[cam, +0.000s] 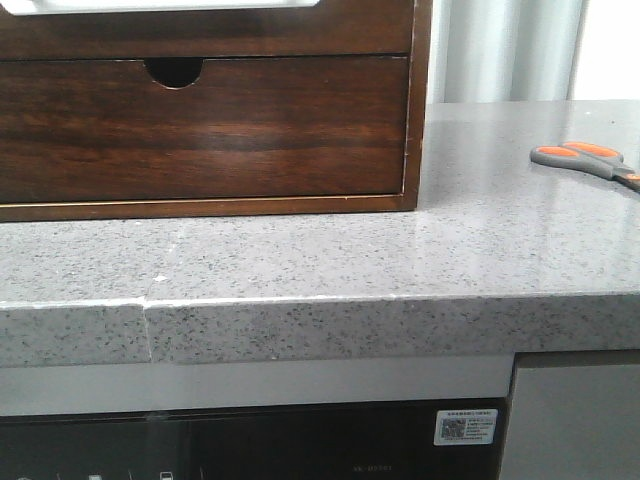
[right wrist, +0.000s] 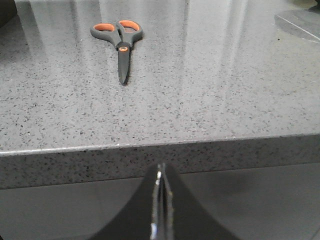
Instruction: Put scissors in drawer with both arms
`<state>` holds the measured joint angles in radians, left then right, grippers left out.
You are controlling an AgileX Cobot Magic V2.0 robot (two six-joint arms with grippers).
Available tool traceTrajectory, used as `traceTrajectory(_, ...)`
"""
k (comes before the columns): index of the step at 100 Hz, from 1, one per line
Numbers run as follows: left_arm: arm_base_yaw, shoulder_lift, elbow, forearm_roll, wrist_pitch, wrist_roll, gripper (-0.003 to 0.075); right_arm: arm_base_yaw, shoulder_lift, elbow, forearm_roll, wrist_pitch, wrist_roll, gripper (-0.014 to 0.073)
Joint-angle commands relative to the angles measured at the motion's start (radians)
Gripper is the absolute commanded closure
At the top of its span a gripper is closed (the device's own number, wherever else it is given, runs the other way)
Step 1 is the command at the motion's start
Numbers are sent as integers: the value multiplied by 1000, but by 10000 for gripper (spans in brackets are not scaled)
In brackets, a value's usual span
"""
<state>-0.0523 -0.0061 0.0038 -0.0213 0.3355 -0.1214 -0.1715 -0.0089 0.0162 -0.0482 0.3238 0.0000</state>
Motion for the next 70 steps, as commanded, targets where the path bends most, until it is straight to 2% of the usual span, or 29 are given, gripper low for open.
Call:
traceTrajectory(1,-11,-33,16,-4,-42,3,717,-6,-20,13,1,-19,0,690)
traceTrajectory(70,-11,-33,16,-2,-58,3,717,-6,-20,13,1,-23,0,690)
